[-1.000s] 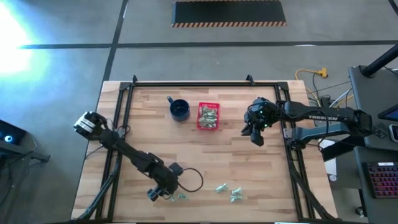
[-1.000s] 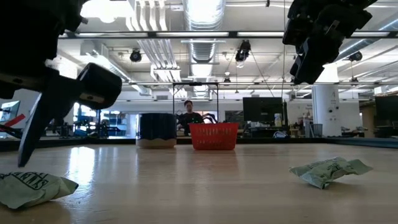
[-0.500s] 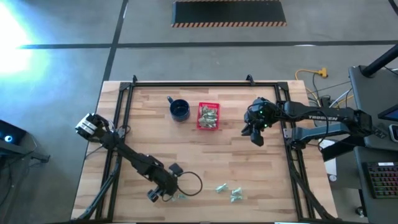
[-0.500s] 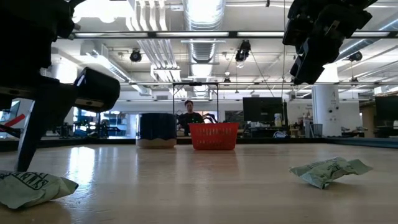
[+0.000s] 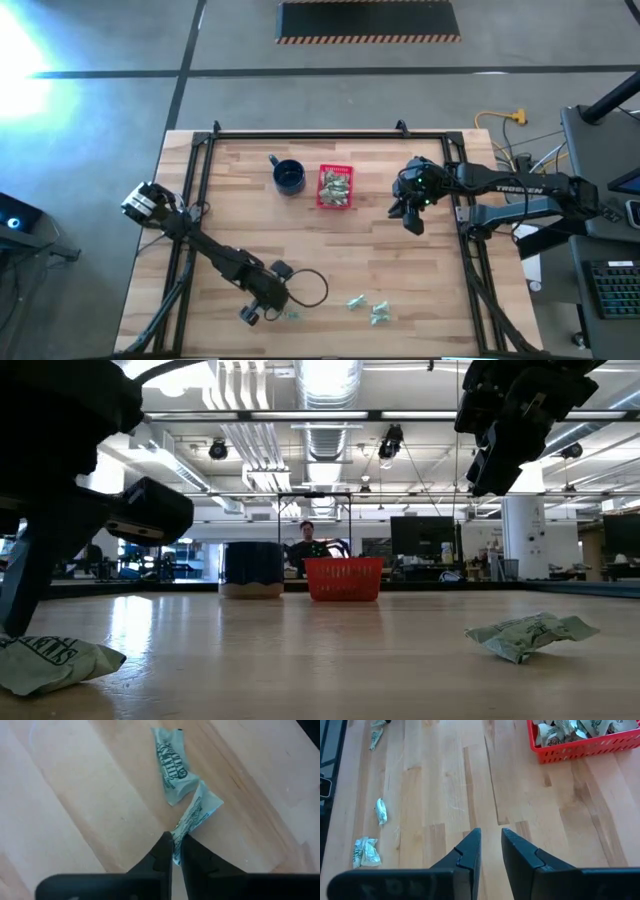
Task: Pick and place Stevia / Truvia into bins
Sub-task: Put the stevia packet into the basket
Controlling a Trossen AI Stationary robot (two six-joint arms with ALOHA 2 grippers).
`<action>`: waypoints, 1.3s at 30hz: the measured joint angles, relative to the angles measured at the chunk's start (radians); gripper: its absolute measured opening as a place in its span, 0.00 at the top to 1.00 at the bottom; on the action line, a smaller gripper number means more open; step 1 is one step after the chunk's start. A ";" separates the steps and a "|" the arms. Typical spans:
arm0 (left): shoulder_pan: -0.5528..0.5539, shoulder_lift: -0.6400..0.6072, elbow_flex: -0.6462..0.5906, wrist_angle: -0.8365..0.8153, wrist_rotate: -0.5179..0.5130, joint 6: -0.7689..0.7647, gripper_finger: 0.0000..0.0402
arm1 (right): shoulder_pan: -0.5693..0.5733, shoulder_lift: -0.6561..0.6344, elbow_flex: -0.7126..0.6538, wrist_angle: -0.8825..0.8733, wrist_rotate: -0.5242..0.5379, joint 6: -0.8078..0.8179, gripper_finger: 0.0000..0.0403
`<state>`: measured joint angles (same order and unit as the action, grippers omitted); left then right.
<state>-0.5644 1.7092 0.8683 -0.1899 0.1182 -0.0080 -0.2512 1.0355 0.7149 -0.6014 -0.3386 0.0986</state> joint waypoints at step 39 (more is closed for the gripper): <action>0.587 -0.157 0.108 0.143 -0.516 -0.184 0.97 | 0.077 0.000 -0.053 0.010 0.000 0.066 0.83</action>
<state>0.0225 1.5518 0.9760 -0.0466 -0.3974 -0.1919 -0.1741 1.0359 0.6623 -0.5911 -0.3386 0.1644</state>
